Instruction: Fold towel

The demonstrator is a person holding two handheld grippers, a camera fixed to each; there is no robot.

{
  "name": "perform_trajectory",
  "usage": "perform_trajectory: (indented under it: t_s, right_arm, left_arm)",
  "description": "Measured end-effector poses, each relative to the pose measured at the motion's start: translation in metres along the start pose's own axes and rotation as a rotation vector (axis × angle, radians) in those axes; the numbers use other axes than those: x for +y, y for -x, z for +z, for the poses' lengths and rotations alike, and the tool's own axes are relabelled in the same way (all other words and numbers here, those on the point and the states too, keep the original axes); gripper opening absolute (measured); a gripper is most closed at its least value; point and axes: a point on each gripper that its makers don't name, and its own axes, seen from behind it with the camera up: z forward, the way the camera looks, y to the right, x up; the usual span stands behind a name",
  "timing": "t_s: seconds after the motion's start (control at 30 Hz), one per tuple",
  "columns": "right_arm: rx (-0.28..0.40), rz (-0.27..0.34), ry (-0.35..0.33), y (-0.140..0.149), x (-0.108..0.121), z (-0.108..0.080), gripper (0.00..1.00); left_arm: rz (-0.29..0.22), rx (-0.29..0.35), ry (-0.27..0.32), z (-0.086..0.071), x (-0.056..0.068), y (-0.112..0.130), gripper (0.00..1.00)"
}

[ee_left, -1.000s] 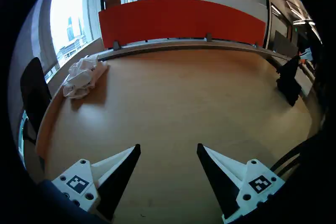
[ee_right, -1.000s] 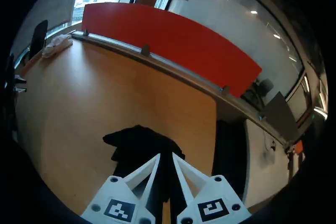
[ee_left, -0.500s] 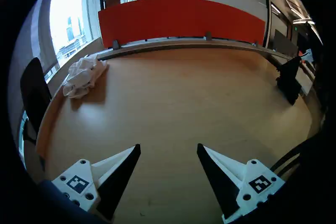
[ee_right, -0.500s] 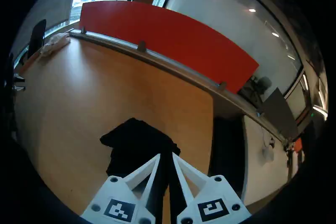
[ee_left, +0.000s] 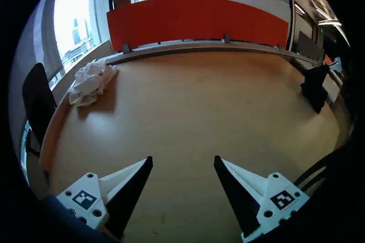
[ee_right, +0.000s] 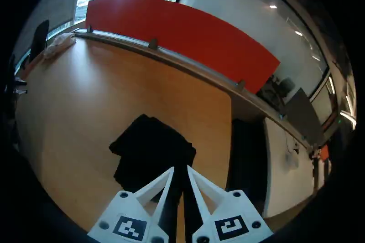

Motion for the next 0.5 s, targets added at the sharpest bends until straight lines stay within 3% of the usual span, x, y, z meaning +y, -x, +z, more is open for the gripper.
perform_trajectory:
  t_s: [0.5]
  right_arm:
    - [-0.117, 0.066, -0.009, 0.070, -0.012, 0.005, 0.05]
  left_arm:
    - [0.014, -0.002, 0.001, 0.002, 0.001, -0.002, 1.00]
